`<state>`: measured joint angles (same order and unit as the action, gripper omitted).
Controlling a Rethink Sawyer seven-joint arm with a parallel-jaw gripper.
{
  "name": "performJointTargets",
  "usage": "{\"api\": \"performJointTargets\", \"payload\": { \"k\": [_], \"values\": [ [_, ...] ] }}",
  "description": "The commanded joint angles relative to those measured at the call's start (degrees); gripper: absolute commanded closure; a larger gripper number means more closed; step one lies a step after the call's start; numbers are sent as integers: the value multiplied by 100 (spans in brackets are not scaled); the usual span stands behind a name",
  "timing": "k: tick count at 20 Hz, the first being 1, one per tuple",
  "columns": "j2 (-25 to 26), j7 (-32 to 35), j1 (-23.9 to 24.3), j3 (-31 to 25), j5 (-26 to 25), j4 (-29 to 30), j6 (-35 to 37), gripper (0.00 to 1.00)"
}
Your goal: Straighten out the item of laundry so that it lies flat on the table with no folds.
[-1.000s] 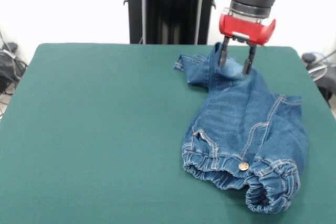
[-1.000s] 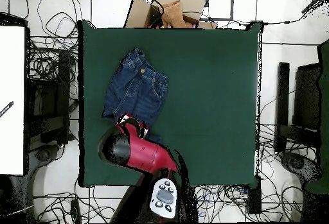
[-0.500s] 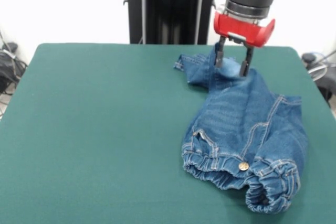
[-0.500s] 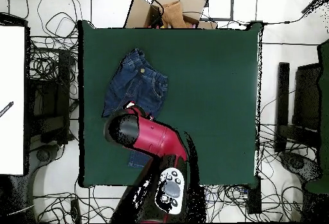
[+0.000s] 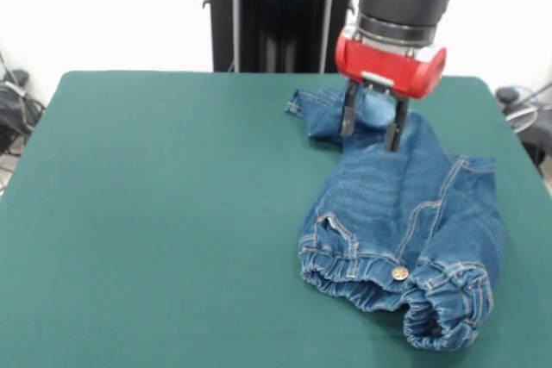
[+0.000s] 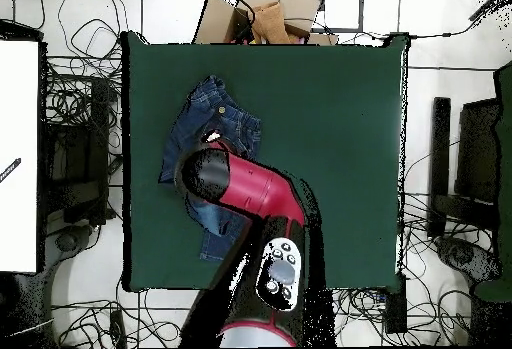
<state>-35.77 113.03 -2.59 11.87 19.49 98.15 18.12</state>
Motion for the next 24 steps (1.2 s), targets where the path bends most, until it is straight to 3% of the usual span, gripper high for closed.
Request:
{"api": "performJointTargets", "payload": {
  "k": [1, 9, 24],
  "values": [
    [626, 790, -37, 122, -138, -777, 722, 0],
    [1163, 1060, -270, 268, -11, -1330, 889, 0],
    [1289, 1351, -598, 245, 198, -1213, 565, 0]
  ]
}}
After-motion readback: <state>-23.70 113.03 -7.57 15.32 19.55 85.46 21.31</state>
